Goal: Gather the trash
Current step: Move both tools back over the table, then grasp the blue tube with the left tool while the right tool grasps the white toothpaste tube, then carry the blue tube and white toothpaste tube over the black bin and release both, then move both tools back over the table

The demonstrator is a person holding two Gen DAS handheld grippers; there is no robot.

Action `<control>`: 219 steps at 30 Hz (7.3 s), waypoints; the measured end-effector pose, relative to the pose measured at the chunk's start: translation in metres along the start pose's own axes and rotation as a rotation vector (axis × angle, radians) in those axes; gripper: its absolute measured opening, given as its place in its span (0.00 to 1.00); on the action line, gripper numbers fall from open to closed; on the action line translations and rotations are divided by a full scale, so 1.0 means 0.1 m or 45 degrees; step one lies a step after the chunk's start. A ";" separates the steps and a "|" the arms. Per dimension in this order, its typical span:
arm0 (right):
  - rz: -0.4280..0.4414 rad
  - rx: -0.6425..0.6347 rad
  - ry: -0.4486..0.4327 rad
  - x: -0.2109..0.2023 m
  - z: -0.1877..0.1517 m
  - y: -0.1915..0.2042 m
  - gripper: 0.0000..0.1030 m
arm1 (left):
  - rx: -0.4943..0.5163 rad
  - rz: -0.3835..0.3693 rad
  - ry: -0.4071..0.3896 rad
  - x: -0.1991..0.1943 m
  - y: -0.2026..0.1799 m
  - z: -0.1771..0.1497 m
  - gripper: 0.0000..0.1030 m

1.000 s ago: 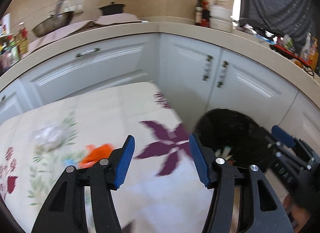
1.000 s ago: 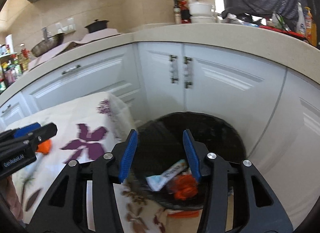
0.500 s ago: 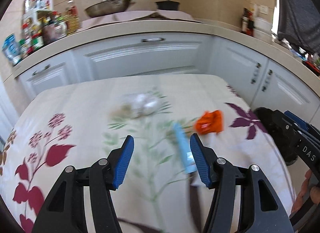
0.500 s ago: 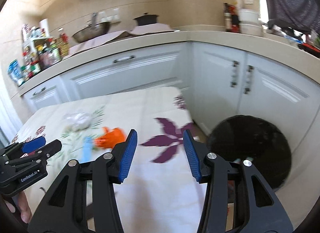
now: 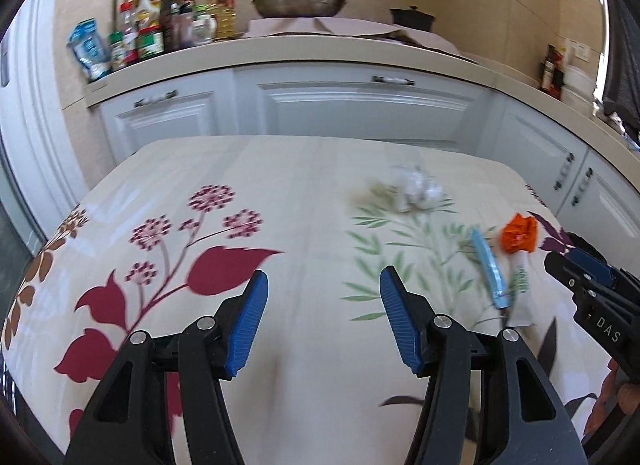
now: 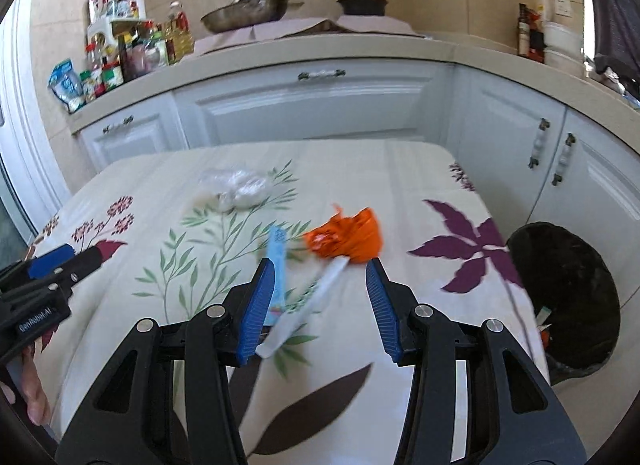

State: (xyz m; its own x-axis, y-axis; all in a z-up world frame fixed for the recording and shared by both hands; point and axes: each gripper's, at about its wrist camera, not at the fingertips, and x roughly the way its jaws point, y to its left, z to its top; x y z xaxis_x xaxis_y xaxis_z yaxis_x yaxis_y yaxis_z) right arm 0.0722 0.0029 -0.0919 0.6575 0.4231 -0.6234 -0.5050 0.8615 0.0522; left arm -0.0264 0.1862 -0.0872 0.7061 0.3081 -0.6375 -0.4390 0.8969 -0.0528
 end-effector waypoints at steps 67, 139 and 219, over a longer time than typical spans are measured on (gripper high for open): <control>-0.024 0.051 0.225 0.28 -0.16 -0.26 0.15 | 0.030 -0.158 0.091 0.18 -0.56 -0.11 0.56; -0.119 0.106 -0.028 -0.42 -0.10 -1.04 0.15 | 0.234 -0.293 0.003 -0.05 -1.39 0.13 0.15; -0.421 0.423 -0.214 -0.42 0.02 -2.54 0.53 | 0.369 -0.389 -0.056 0.40 -2.85 0.42 0.70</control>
State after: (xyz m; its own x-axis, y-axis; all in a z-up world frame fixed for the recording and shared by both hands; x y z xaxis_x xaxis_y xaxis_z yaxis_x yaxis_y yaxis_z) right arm 0.1740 -0.2333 -0.0774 0.8470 0.1283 -0.5159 -0.0670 0.9885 0.1359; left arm 0.1505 -0.0440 -0.0658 0.8055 0.0216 -0.5922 -0.0359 0.9993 -0.0122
